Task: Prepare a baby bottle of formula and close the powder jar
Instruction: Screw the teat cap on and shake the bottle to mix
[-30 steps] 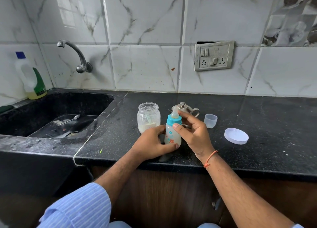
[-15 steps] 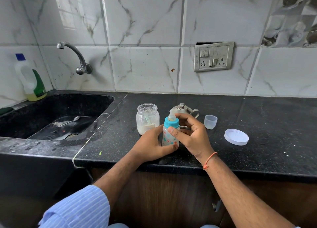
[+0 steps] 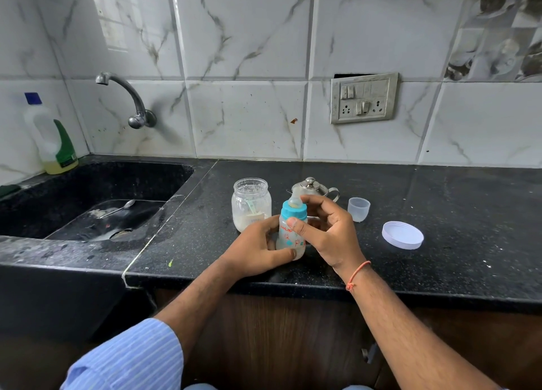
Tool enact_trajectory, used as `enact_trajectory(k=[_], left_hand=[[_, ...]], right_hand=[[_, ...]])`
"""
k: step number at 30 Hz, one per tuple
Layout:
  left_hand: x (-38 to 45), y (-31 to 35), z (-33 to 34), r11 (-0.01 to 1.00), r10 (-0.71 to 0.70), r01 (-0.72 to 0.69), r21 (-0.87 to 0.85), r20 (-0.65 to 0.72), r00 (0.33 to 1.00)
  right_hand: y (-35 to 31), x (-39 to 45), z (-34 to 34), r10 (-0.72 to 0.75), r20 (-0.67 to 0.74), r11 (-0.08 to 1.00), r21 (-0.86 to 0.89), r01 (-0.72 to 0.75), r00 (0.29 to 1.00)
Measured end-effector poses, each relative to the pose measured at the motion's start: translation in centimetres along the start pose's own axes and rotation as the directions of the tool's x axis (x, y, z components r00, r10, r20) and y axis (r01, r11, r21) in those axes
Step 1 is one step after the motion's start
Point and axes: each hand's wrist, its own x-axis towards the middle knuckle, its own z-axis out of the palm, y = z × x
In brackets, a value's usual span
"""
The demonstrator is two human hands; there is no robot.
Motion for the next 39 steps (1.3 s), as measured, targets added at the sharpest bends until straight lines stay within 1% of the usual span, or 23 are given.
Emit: enact_trajectory(k=[4, 6, 8, 11, 12, 16, 19, 22, 24, 26, 30, 32, 34, 36, 38, 39], left_hand=[[-0.2, 0.4, 0.1, 0.999, -0.024, 0.022, -0.026, -0.062, 0.998], [-0.3, 0.6, 0.1, 0.999, -0.044, 0.046, 0.012, -0.101, 0.994], [-0.3, 0.9, 0.0, 0.997, -0.039, 0.043, 0.056, -0.070, 0.997], [-0.3, 0.9, -0.1, 0.999, -0.016, 0.015, 0.046, 0.023, 1.000], [-0.3, 0.7, -0.1, 0.999, -0.010, 0.009, 0.034, 0.027, 1.000], [-0.2, 0.9, 0.2, 0.999, -0.025, 0.026, 0.028, -0.038, 0.999], [-0.1, 1.1, 0.3, 0.994, -0.080, 0.087, 0.067, -0.094, 0.992], [-0.2, 1.5, 0.0, 0.999, -0.037, 0.038, 0.037, -0.019, 0.999], [-0.2, 1.3, -0.2, 0.999, -0.042, 0.042, -0.005, 0.014, 0.999], [-0.1, 1.0, -0.1, 0.998, -0.041, 0.040, -0.042, -0.018, 0.999], [0.0, 1.0, 0.6, 0.993, -0.100, 0.108, 0.052, -0.141, 0.985], [0.0, 1.1, 0.7, 0.994, -0.087, 0.094, 0.059, -0.110, 0.990], [-0.2, 1.3, 0.5, 0.999, -0.050, 0.049, -0.014, -0.029, 0.998], [-0.2, 1.3, 0.4, 0.996, -0.028, 0.028, -0.081, 0.006, 1.000], [0.0, 1.2, 0.5, 0.996, -0.022, 0.018, -0.086, -0.046, 0.999], [0.1, 1.2, 0.7, 0.999, -0.036, 0.032, -0.043, -0.091, 0.995]], right_hand=[[0.0, 0.0, 0.1, 0.003, 0.005, 1.000, -0.014, -0.003, 1.000], [0.0, 0.0, 0.1, 0.005, 0.004, 1.000, -0.028, -0.005, 1.000], [0.0, 0.0, 0.0, 0.009, 0.004, 0.999, -0.043, -0.009, 1.000], [0.0, 0.0, 0.0, 0.012, 0.005, 0.999, -0.052, -0.012, 1.000], [0.0, 0.0, 0.0, 0.009, 0.006, 0.999, -0.053, -0.009, 1.000], [0.2, 0.0, -0.1, 0.017, -0.013, 0.999, -0.040, -0.017, 1.000], [0.3, 0.1, 0.0, 0.019, -0.017, 0.999, -0.050, -0.020, 1.000], [0.4, 0.1, 0.0, 0.013, -0.020, 0.998, -0.061, -0.014, 1.000], [0.4, 0.1, -0.1, 0.011, -0.019, 0.998, -0.063, -0.012, 1.000], [0.3, 0.1, -0.1, 0.012, -0.018, 0.999, -0.050, -0.013, 1.000], [0.4, 0.1, 0.0, 0.018, -0.032, 0.999, -0.035, -0.019, 0.999], [0.4, 0.2, 0.1, 0.016, -0.037, 0.999, -0.033, -0.017, 0.999], [0.3, 0.2, 0.0, 0.010, -0.038, 0.999, -0.037, -0.011, 0.999], [0.4, 0.2, -0.1, 0.008, -0.036, 0.999, -0.038, -0.009, 0.999], [0.4, 0.2, -0.1, 0.010, -0.038, 0.999, -0.041, -0.012, 0.999], [0.4, 0.3, -0.1, 0.013, -0.042, 0.999, -0.041, -0.015, 0.999]])
